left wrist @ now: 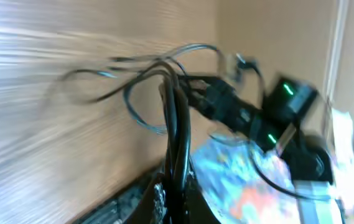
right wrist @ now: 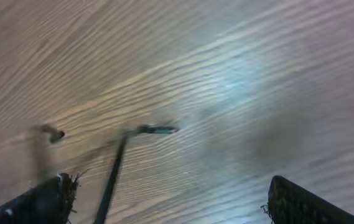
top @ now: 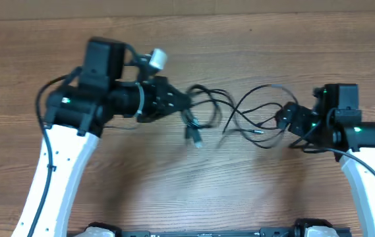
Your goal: Untangle cables
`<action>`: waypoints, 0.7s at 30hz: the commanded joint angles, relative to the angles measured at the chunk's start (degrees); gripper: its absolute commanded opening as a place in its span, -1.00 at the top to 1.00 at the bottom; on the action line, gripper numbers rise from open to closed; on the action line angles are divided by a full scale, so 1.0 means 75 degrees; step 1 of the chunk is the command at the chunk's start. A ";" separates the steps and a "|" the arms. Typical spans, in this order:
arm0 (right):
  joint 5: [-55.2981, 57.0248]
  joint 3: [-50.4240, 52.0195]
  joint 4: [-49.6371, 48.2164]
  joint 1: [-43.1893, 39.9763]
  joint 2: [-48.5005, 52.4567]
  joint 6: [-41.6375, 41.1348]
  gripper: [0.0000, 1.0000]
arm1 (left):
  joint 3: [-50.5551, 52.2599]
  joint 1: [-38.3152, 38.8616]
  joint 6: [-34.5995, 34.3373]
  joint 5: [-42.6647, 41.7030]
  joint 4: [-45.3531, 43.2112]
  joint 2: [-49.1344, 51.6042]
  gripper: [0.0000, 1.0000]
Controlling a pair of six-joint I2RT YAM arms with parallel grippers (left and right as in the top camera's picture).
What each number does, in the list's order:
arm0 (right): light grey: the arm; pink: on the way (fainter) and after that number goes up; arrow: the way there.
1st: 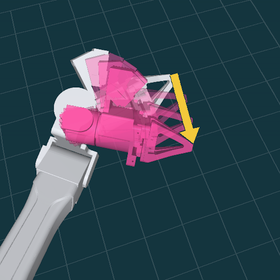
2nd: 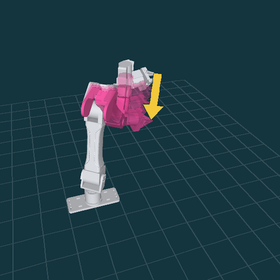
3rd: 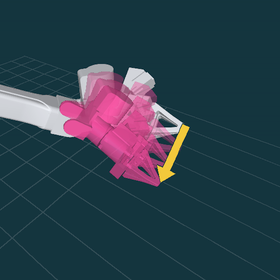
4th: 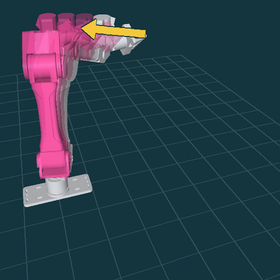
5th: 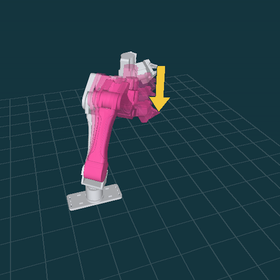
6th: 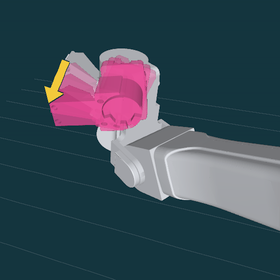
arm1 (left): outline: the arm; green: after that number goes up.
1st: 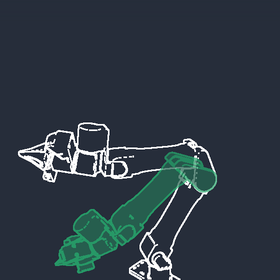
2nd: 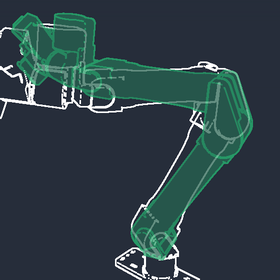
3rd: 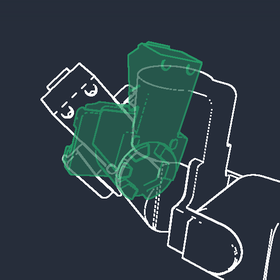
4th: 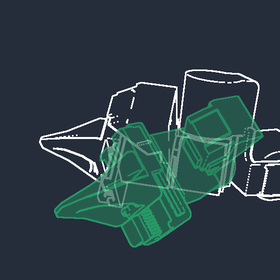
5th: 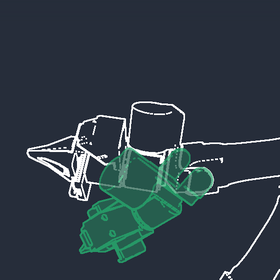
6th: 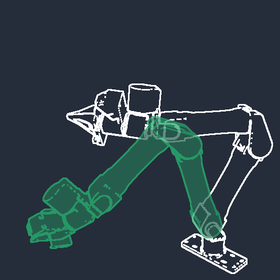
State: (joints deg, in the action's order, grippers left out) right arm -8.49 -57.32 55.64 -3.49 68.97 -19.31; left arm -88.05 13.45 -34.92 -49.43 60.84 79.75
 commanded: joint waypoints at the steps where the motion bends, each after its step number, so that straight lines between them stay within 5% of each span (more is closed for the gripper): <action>1: 0.0154 -0.0064 0.0093 -0.0452 -0.0020 -0.0055 -0.94 | -0.0154 -0.0991 0.0361 0.0545 0.0504 -0.0152 0.92; 9: -0.0277 -0.0064 0.0114 -0.0880 -0.0023 -0.0020 -0.94 | -0.0154 -0.1644 0.0370 0.1093 0.0647 -0.0149 0.92; 14: -0.2337 -0.0064 -0.0160 -0.0880 -0.0023 0.1052 -0.99 | -0.0154 -0.1641 0.0385 0.1495 0.0656 -0.0149 0.92; 21: -0.4887 -0.0064 -0.0201 -0.0880 -0.0023 0.2716 -1.00 | -0.0154 -0.1545 0.2576 0.1582 0.0597 -0.0149 0.92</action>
State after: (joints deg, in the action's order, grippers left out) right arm -33.12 -57.30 54.50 -9.78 68.97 -6.74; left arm -88.05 1.41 -27.35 -37.43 65.82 79.75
